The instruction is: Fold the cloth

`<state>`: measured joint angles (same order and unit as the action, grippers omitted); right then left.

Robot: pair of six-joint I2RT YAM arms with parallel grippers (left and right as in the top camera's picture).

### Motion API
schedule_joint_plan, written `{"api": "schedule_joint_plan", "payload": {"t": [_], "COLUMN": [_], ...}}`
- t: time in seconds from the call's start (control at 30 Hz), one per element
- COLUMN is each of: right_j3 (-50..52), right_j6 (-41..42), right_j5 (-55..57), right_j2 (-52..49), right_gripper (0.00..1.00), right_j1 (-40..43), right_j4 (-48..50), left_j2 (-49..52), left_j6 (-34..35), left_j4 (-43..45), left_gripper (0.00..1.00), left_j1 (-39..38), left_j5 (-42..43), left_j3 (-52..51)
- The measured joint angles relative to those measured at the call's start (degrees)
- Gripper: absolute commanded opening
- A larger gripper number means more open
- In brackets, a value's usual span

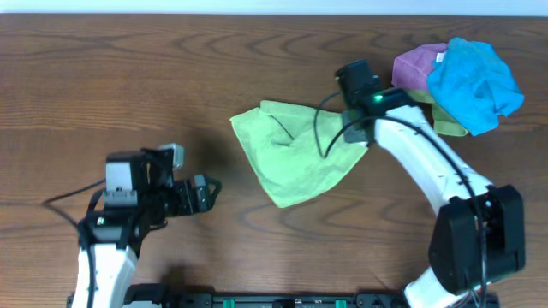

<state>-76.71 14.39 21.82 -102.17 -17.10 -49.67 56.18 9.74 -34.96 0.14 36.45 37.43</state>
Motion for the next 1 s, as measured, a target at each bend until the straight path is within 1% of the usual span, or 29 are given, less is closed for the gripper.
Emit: {"api": "schedule_joint_plan", "payload": {"t": [0.1, 0.27, 0.3, 0.37, 0.4, 0.6, 0.67, 0.77, 0.9, 1.0], "right_j3": [0.00, 0.00, 0.00, 0.00, 0.00, 0.00, 0.00, 0.00, 0.00, 0.00], "right_j6": [0.72, 1.42, 1.53, 1.70, 1.95, 1.31, -0.72, -5.55, -11.98, -16.59], "right_j5": [1.79, 3.06, 3.34, 3.54, 3.56, 2.03, -1.05, -7.50, -16.17, -21.94], "right_j2": [0.00, 0.00, 0.00, 0.00, 0.00, 0.00, 0.00, 0.00, 0.00, 0.00], "right_gripper": [0.01, 0.01, 0.04, 0.13, 0.16, 0.49, 0.57, 0.63, 0.65, 0.67], "right_j1": [2.80, 6.19, 6.56, 6.71, 6.71, 6.71, 6.69, 5.92, 2.67, -1.62], "right_j4": [0.04, -0.04, -0.02, -0.07, -0.04, -0.20, -0.20, -0.24, -1.31, -2.84], "left_j2": [2.91, 5.66, 5.86, 5.90, 5.90, 5.92, 5.99, 6.34, 6.45, 6.47], "left_j6": [2.14, 6.25, 6.86, 7.65, 8.07, 10.43, 10.88, 11.28, 11.45, 11.50], "left_j4": [3.54, 5.44, 5.46, 5.46, 5.46, 5.64, 5.66, 5.66, 5.99, 6.82], "left_gripper": [0.95, 0.96, 0.95, 0.95, 0.95, 0.95, 0.95, 0.95, 0.96, 0.95], "left_j1": [0.00, -0.07, -0.07, -0.07, -0.07, -0.98, -2.23, -5.27, -7.74, -7.87], "left_j5": [5.42, 9.86, 10.27, 10.91, 11.10, 11.56, 11.41, 10.49, 9.11, 8.09], "left_j3": [0.00, 0.00, 0.00, 0.00, 0.00, 0.00, 0.00, 0.00, 0.00, 0.00]}}
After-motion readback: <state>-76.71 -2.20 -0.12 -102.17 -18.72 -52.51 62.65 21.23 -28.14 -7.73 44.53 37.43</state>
